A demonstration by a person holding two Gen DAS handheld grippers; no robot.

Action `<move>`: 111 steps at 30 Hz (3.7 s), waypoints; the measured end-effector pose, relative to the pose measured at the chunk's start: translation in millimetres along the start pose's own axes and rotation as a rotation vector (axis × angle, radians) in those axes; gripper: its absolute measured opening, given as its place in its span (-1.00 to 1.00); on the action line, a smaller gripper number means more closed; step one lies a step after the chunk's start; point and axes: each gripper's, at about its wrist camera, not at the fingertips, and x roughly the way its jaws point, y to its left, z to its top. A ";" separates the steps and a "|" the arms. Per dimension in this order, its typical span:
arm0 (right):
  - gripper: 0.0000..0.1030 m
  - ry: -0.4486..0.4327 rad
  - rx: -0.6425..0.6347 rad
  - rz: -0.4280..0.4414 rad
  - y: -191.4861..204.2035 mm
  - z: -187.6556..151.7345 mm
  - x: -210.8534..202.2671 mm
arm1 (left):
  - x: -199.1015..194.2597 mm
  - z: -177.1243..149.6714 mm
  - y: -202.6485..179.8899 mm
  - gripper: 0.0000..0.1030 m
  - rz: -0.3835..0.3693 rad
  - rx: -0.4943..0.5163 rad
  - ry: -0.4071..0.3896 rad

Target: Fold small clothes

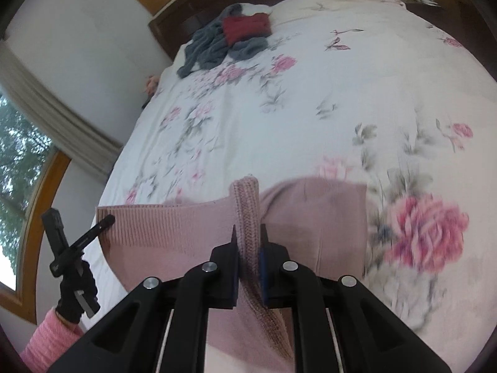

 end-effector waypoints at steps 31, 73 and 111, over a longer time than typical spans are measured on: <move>-0.29 0.130 0.064 -0.159 -71.8 -12.1 67.2 | 82.2 -11.5 62.7 0.17 0.134 -0.160 0.092; -0.84 0.330 0.062 -0.140 -74.1 -163.6 42.2 | 52.8 -155.1 7.2 0.31 0.044 0.003 0.313; 0.18 0.248 0.298 0.062 -128.3 -94.8 63.2 | 99.7 -104.0 -28.9 0.35 -0.008 -0.046 0.315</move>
